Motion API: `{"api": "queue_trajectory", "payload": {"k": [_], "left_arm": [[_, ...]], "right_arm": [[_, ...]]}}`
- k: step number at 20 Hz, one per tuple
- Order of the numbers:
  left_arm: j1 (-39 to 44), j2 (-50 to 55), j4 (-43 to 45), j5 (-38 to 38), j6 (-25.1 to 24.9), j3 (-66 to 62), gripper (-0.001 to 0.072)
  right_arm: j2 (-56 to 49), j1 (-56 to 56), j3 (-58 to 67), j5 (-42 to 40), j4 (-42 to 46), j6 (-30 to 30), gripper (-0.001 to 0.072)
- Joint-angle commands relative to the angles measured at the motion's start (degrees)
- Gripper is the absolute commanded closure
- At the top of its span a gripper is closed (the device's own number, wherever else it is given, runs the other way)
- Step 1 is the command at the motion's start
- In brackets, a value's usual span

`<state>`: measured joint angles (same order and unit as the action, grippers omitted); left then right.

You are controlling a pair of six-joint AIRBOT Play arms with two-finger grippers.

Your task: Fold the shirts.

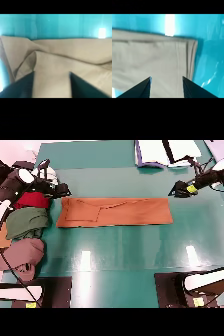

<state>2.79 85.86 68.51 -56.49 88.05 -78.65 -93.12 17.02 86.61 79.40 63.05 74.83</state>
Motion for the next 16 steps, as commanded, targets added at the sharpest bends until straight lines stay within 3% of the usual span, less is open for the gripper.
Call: {"api": "queue_trajectory", "payload": {"k": [1, 2, 3, 8, 11, 13, 14, 15, 16], "left_arm": [[0.0, 0.1, -0.9, -4.4, -0.1, -1.5, 0.0637], [0.2, 0.1, -1.7, -4.4, -0.1, -1.5, 0.0684], [0.5, 0.1, -2.9, -4.2, 0.0, -1.5, 0.0684], [5.7, 0.3, -4.9, -0.8, 0.0, -1.5, 0.0684], [9.7, 0.8, -5.0, 0.0, 0.3, -1.5, 0.0683], [12.2, 1.7, -5.1, 0.2, 0.6, -1.5, 0.0684], [13.3, 2.3, -5.1, 0.9, 1.2, -1.5, 0.0684], [14.4, 3.1, -5.2, 2.9, 2.6, -1.5, 0.0684], [15.8, 4.0, -5.7, 5.6, 3.3, -1.6, 0.0685]], "right_arm": [[2.1, 4.7, -7.3, -0.4, -0.6, -2.6, 0.0235], [2.1, 6.4, -9.9, -0.3, -1.1, -2.6, 0.0132], [1.7, 7.8, -12.0, -0.4, -2.7, -3.3, 0.0129], [-2.3, 7.7, -19.3, -4.6, -13.2, -6.8, 0.0143], [-3.5, 3.3, -19.5, -8.3, -15.4, -7.7, 0.0229], [-3.6, 0.4, -17.4, -9.7, -14.9, -9.0, 0.0538], [-3.5, -0.4, -15.6, -9.4, -14.9, -9.0, 0.0648], [-3.5, -0.9, -13.4, -8.1, -15.0, -9.0, 0.0697], [-3.3, -1.2, -10.6, -5.6, -15.0, -9.0, 0.0697]]}}
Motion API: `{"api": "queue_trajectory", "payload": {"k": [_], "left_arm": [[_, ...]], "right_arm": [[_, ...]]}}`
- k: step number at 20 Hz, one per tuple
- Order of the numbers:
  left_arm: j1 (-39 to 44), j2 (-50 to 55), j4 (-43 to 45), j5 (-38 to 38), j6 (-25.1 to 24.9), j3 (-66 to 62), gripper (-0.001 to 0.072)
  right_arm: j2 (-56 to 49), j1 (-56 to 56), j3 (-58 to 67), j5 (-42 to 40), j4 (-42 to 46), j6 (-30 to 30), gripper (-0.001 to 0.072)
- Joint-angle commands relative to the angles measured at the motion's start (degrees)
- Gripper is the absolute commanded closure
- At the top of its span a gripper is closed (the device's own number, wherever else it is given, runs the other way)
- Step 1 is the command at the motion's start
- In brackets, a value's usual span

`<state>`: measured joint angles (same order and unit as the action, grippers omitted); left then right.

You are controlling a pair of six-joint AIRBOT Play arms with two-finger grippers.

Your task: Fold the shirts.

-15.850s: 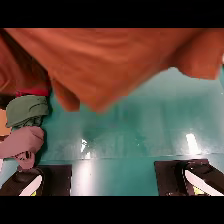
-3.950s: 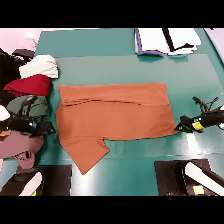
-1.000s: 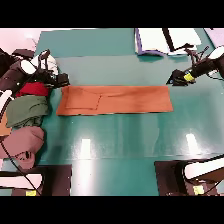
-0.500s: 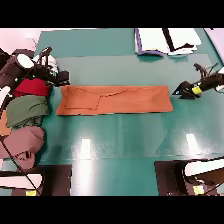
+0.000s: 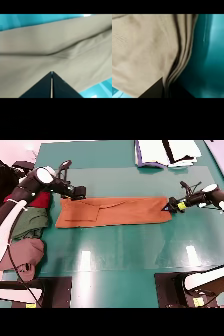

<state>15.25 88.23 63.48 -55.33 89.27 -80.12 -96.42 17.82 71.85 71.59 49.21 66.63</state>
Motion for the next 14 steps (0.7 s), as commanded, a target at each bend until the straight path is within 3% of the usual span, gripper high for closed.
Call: {"api": "queue_trajectory", "payload": {"k": [1, 9, 14], "left_arm": [[4.7, 2.6, -2.2, 7.1, 2.0, -0.1, 0.0685], [12.9, 17.5, -4.4, 6.6, 1.2, -12.8, 0.0685], [14.4, 22.2, -5.0, 5.1, 0.3, -16.2, 0.0685]], "right_arm": [[0.7, -2.5, 6.7, 4.3, -1.1, -0.7, 0.0698], [5.8, -9.6, 29.8, 13.1, -1.6, 7.7, 0.0699], [5.7, -17.9, 40.5, 13.5, -1.5, 11.5, 0.0699]]}}
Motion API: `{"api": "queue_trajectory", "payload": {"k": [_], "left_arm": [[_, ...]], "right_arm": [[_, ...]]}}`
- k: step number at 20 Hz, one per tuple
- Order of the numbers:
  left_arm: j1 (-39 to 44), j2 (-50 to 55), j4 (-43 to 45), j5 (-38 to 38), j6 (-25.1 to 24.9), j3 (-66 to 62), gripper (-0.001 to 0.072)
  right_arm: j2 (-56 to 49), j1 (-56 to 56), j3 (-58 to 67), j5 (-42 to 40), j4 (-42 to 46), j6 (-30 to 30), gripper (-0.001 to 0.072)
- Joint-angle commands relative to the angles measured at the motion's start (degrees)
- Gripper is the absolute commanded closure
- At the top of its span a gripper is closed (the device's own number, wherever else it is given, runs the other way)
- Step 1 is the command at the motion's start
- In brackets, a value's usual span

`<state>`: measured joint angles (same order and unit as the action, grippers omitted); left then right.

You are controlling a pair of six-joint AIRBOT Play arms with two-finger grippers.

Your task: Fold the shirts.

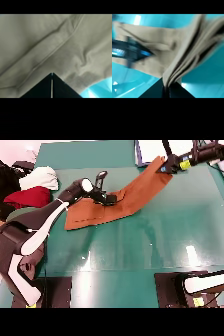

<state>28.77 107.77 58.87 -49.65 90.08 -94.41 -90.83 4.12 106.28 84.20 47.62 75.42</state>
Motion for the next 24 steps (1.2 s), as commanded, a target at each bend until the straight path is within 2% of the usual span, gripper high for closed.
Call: {"api": "queue_trajectory", "payload": {"k": [1, 7, 10, 14, 16, 19, 20, 21, 22, 24], "left_arm": [[0.8, 3.0, -0.4, -0.7, -0.5, -1.9, 0.0685], [0.4, 2.8, -0.4, -1.0, -0.5, -1.9, 0.0685], [-2.4, 0.1, 0.9, -2.8, -0.5, -3.5, 0.0684], [-10.8, -9.2, 6.2, -6.9, -1.1, -7.0, 0.0684], [-15.7, -14.6, 9.0, -9.9, -3.0, -9.7, 0.0684], [-22.8, -23.5, 12.6, -10.8, -3.1, -12.7, 0.0684], [-24.7, -26.2, 13.1, -10.7, -3.1, -12.9, 0.0684], [-26.5, -28.6, 13.2, -10.6, -3.1, -12.9, 0.0684], [-28.0, -30.6, 13.2, -10.9, -3.1, -12.9, 0.0684], [-30.1, -32.7, 13.2, -11.9, -3.1, -12.9, 0.0684]], "right_arm": [[0.2, -5.7, 7.5, 0.9, 0.1, 3.1, 0.0699], [-0.3, -13.6, 10.1, -1.0, 0.0, 4.5, 0.0699], [-0.3, -17.1, 10.1, -3.2, -0.1, 4.5, 0.0699], [-2.1, -23.2, 10.1, -7.0, -1.2, 4.5, 0.0698], [-5.4, -27.8, 10.1, -9.9, -6.5, 2.4, 0.0698], [-12.5, -36.5, 10.1, -20.5, -11.8, -1.9, 0.0691], [-15.2, -39.6, 10.2, -25.5, -12.7, -3.7, 0.0586], [-17.4, -42.1, 10.3, -29.5, -13.7, -6.2, 0.0444], [-19.0, -44.0, 10.3, -32.4, -13.6, -6.3, 0.0375], [-19.7, -44.7, 10.3, -34.3, -12.1, -6.4, 0.0375]]}}
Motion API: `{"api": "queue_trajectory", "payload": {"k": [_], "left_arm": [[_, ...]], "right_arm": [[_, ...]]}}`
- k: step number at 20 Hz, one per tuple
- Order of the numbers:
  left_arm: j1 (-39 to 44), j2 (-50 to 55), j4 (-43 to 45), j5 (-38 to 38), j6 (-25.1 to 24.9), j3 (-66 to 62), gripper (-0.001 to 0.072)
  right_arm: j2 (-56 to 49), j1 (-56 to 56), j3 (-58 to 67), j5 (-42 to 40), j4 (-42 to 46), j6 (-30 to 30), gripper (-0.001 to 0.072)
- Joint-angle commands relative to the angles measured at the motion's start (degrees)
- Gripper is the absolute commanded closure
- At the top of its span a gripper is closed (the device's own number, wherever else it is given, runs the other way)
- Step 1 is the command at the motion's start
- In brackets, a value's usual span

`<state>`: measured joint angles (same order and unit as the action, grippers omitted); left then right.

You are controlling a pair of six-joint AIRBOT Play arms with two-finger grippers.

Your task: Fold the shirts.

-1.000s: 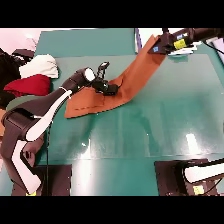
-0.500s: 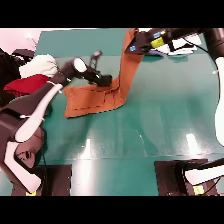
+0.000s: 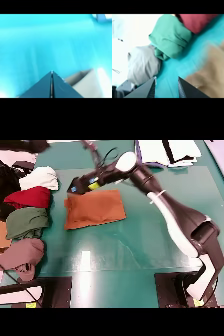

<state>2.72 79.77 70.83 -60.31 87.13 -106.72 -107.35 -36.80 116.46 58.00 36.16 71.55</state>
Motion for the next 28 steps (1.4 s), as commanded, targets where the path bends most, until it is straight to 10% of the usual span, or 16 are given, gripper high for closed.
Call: {"api": "queue_trajectory", "payload": {"k": [1, 9, 11, 22, 24, 26, 28], "left_arm": [[-4.2, -5.3, 1.4, -1.9, -0.2, -0.6, 0.0684], [3.3, -3.7, 1.4, -2.6, -2.2, 0.0, 0.0684], [4.9, -3.0, 1.4, -2.1, -2.2, 0.0, 0.0684], [5.5, -1.1, 0.6, -2.9, -2.3, 0.0, 0.0684], [5.5, -1.1, 0.6, -3.9, -2.2, 0.0, 0.0684], [5.5, -1.1, 0.1, -4.5, -2.1, 0.0, 0.0684], [6.3, -1.1, 0.0, -5.0, -2.1, 0.0, 0.0685]], "right_arm": [[-2.3, -2.8, -0.3, -7.0, 1.5, -2.5, 0.0375], [12.0, 20.4, -25.6, 4.2, 17.8, 5.0, 0.0351], [11.9, 26.3, -31.5, 5.7, 16.6, 5.4, 0.0108], [-5.7, 19.3, -23.7, 4.5, 0.3, 3.6, 0.0121], [-8.8, 16.9, -18.8, 3.5, -0.1, 3.5, 0.0311], [-9.9, 15.6, -15.7, 1.4, 0.0, 2.3, 0.0653], [-9.0, 16.2, -13.8, 0.0, 0.5, 1.9, 0.0697]]}}
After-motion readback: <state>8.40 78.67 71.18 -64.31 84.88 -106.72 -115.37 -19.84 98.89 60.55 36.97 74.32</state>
